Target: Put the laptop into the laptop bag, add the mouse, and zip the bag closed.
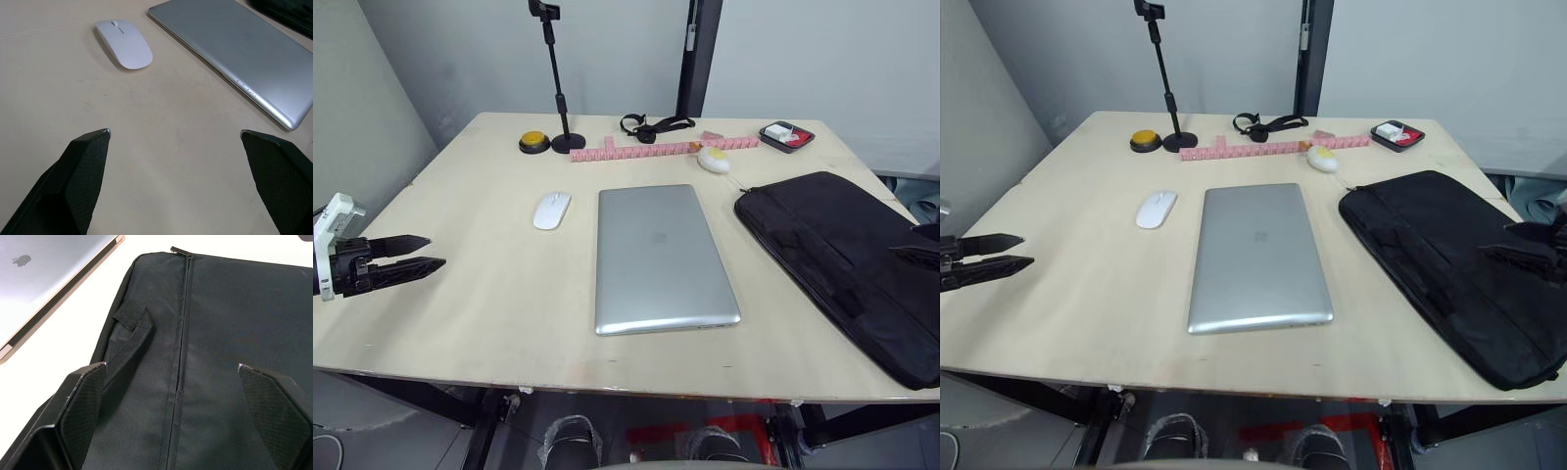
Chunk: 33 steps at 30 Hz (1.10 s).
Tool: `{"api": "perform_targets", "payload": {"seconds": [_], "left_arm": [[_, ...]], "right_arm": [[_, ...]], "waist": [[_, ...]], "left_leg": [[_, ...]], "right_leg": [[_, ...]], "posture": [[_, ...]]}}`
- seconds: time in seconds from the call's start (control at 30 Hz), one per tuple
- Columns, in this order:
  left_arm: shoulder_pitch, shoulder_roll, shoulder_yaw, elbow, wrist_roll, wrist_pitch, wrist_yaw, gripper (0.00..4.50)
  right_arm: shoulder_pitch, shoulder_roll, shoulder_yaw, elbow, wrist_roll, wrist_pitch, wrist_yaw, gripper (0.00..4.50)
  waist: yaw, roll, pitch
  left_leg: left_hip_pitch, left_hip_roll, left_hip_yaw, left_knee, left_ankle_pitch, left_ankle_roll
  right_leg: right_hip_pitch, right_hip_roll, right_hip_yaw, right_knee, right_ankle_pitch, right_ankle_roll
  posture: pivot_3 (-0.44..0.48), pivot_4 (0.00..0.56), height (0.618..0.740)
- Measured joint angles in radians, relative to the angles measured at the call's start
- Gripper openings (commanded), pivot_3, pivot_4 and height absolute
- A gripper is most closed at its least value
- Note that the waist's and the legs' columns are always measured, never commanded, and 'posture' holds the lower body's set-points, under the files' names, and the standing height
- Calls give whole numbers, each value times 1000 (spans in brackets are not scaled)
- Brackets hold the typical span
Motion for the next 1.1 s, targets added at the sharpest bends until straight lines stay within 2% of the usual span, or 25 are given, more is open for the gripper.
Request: {"api": "perform_targets", "payload": {"seconds": [0.3,0.53,0.87,0.97,1.1], "left_arm": [[-5,-43,2,-68,-49,123,25,4454],[-76,-71,-24,-70,-54,184,34,4454],[-145,-143,-126,-81,-56,239,36,4454],[-185,-182,-138,-86,-59,257,38,4500],[-238,-265,-162,-120,-57,262,89,4500]], "right_arm": [[5,16,0,-16,1,33,-30,4500],[30,22,-5,-67,4,55,-50,4500],[52,41,-40,-152,42,82,-75,4500],[60,57,-65,-235,74,120,-84,3718],[44,98,-72,-399,159,205,-117,2326]], "waist": [[-1,0,0],[0,0,0],[2,0,0],[3,0,0],[5,0,0]], "left_leg": [[0,0,0,1,0,0],[0,0,0,1,0,0],[0,-1,-1,1,0,1],[0,-1,-1,2,0,1],[0,-1,-1,4,0,1]], "right_leg": [[0,0,0,1,0,0],[1,0,0,1,0,0],[1,0,-1,1,0,0],[1,0,0,2,0,0],[1,0,-1,4,0,0]], "posture": [[0,150,739],[0,150,739],[0,150,739],[0,150,739],[0,150,739]]}}
